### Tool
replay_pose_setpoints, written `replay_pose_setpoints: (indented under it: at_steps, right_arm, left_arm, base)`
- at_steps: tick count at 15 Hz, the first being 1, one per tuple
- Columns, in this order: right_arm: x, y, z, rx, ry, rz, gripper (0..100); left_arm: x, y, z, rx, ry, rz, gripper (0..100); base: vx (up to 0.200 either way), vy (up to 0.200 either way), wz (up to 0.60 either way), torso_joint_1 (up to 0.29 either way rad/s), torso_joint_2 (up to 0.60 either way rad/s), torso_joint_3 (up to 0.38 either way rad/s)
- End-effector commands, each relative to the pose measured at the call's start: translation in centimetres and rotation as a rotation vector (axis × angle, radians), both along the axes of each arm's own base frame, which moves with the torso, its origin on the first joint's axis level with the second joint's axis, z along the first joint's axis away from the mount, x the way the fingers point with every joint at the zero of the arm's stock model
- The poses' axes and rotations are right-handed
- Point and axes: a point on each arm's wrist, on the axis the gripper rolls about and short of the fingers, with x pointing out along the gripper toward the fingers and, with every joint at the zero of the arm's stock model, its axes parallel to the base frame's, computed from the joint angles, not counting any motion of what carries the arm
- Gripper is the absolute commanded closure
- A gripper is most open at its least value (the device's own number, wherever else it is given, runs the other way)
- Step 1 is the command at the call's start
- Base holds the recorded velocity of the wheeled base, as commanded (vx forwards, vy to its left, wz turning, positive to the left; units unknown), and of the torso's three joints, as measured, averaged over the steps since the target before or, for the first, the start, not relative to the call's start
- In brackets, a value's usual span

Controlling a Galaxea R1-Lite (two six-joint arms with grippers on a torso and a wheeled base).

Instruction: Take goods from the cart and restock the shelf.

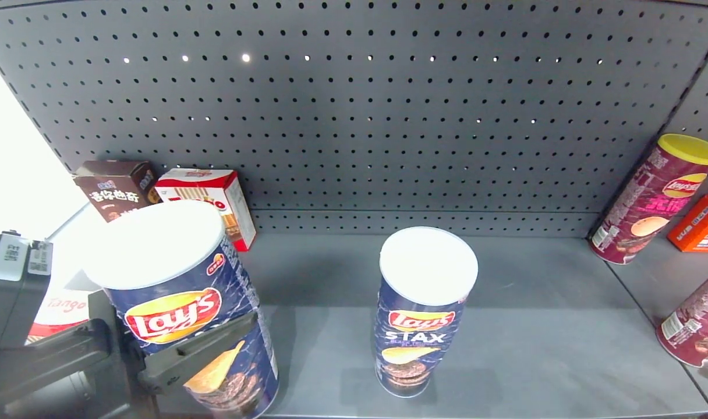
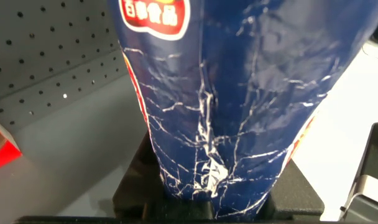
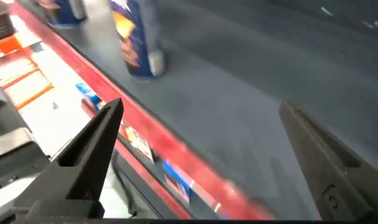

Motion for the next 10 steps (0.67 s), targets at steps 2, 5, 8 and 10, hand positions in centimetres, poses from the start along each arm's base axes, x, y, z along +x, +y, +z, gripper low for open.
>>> replay_pose_setpoints:
  at_steps: [2,5,8,10]
  right_arm:
    - [-3.9,-3.0,-4.5,0.077,-0.041,-0.168,0]
    - [-4.5,-3.6,-6.9,0.103,0.0,-0.236,0]
    - [-4.4,-3.8,-6.8,0.119,0.018,-0.145,0]
    - [-4.4,-3.8,-6.8,0.12,0.016,-0.18,0]
  left_arm:
    - [0.1,0.0,0.3,-0.006,-0.009,0.0,100]
    - [0.0,-0.1,0.4,-0.007,-0.014,-0.004,100]
    - [-0.1,0.0,0.2,-0.004,-0.012,-0.006,100]
    - [-0.1,-0.1,0.4,-0.005,-0.017,-0.006,100]
  base:
    - [0.0,0.0,0.0,0.0,0.0,0.0]
    - [0.0,0.0,0.0,0.0,0.0,0.0]
    - [0.0,0.0,0.0,0.0,0.0,0.0]
    - [0.0,0.0,0.0,0.0,0.0,0.0]
